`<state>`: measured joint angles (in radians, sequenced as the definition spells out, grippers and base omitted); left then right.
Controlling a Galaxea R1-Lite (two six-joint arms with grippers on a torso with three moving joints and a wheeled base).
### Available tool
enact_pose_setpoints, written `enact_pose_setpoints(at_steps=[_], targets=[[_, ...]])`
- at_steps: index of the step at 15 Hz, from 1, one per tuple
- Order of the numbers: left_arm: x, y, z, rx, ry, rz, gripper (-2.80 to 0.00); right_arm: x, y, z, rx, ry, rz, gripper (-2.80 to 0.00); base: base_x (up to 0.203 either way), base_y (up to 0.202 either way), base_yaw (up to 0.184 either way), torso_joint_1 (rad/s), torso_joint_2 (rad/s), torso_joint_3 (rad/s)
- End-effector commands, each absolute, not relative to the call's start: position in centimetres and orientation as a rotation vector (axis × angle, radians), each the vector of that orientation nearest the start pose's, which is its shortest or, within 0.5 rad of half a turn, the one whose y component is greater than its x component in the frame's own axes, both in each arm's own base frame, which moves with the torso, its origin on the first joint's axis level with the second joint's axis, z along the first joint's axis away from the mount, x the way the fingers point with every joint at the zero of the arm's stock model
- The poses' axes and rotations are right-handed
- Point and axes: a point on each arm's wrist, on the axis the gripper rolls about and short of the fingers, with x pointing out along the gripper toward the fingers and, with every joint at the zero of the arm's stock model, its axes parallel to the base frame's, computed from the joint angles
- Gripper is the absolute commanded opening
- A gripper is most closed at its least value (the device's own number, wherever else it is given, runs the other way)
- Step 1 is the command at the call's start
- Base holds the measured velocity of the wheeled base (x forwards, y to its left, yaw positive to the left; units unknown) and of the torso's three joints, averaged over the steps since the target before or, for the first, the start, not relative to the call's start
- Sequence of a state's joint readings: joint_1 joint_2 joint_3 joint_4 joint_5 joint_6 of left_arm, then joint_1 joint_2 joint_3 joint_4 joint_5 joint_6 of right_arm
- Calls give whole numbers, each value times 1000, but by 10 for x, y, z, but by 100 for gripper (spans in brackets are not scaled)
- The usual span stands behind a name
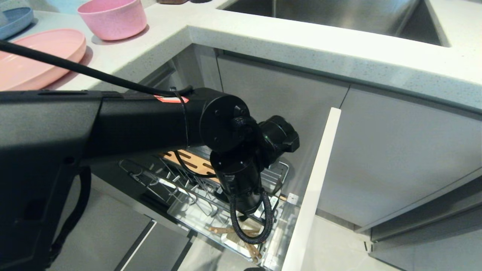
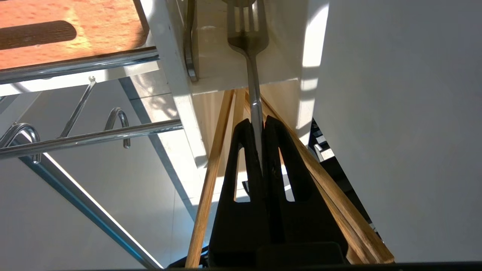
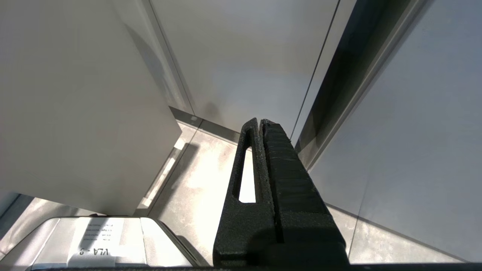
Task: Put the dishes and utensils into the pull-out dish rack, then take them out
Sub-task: Pick up the fork and place it in the cupboard
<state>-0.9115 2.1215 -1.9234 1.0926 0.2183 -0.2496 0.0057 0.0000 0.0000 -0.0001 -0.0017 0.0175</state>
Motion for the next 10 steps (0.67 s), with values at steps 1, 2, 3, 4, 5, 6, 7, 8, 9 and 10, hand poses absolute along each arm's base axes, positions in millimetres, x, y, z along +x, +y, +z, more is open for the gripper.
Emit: enact_pose_setpoints(at_steps=[1,2,3,4,5,6,7,8,9,10], targets=[[234,-292,192,493,1171,-434,-280,-23,0,75,18,2,5,-280,0,0,0,0,0,0],[235,-292,191,492,1172,-433,-280,-23,0,75,17,2,5,-280,0,0,0,0,0,0],[236,-292,190,494,1174,-430,-280,-23,0,75,17,0,5,-280,0,0,0,0,0,0],[236,-292,190,500,1173,-433,-280,-23,0,75,17,1,5,-280,0,0,0,0,0,0],[236,-292,190,503,1170,-430,-280,-23,0,75,18,1,4,-280,0,0,0,0,0,0],[237,-291,190,509,1165,-417,-126,-23,0,75,18,1,5,-280,0,0,0,0,0,0],[237,-290,190,514,1162,-410,0,-23,0,75,18,2,5,-280,0,0,0,0,0,0],[237,-290,190,513,1162,-410,0,-23,0,75,18,1,5,-280,0,0,0,0,0,0],[237,-290,191,512,1160,-411,0,-23,0,75,17,1,5,-280,0,0,0,0,0,0],[237,-290,191,511,1156,-410,0,-23,0,75,17,1,4,-280,0,0,0,0,0,0]])
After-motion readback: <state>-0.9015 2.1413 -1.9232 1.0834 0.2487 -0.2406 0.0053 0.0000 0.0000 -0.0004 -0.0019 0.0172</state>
